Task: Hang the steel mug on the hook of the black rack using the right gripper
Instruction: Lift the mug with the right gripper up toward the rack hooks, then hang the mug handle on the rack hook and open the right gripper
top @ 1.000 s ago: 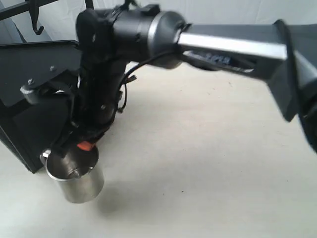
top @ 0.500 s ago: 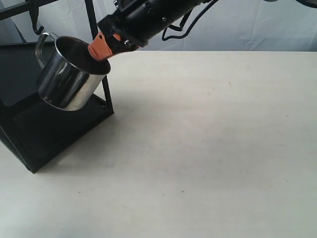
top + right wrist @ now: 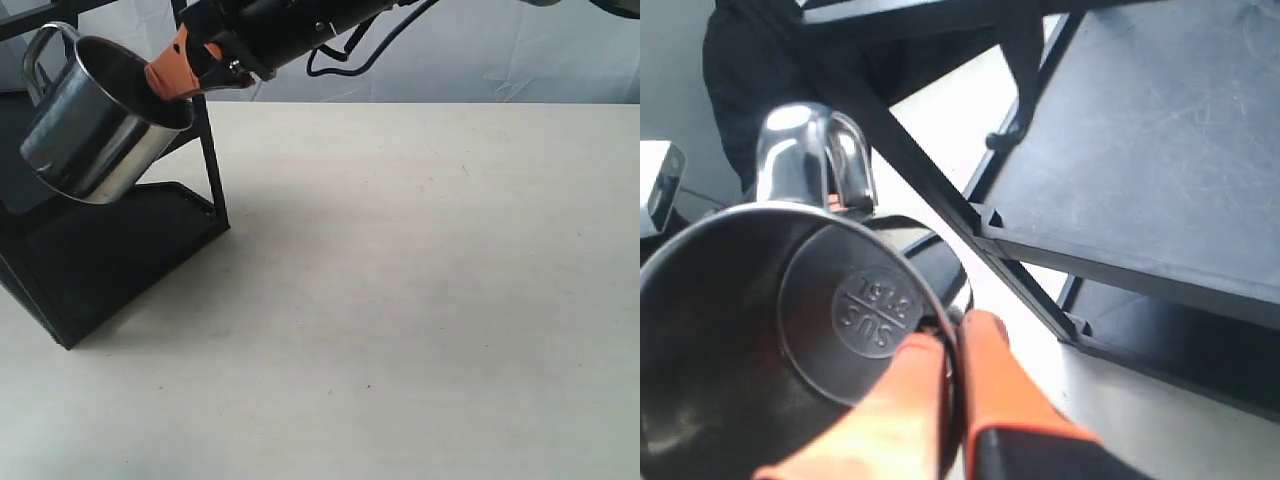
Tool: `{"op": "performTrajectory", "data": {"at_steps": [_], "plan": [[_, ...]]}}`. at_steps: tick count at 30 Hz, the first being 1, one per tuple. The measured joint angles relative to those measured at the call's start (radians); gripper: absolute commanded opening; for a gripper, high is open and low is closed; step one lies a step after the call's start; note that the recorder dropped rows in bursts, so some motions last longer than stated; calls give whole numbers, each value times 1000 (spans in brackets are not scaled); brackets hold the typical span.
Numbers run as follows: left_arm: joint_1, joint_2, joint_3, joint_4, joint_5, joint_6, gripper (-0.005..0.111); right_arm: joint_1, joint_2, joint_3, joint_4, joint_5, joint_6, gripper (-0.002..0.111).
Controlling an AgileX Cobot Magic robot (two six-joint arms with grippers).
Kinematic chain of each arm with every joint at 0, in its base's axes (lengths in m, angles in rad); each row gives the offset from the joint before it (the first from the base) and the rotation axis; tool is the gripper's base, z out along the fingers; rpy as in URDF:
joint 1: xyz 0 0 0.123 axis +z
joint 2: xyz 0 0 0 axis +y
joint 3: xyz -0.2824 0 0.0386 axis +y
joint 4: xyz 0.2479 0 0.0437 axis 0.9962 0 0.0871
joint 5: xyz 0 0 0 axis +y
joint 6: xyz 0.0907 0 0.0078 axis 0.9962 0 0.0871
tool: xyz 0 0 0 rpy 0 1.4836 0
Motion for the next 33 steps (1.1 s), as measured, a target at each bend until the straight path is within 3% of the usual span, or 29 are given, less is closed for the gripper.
{"op": "performTrajectory", "data": {"at_steps": [7, 12, 33], "plan": [[0, 0, 0, 0, 0, 0, 2, -9, 62, 0, 89, -1, -22, -1], [0, 0, 0, 0, 0, 0, 2, -72, 62, 0, 103, 3, -26, -1], [0, 0, 0, 0, 0, 0, 2, -59, 191, -1, 207, 25, -32, -1]]}}
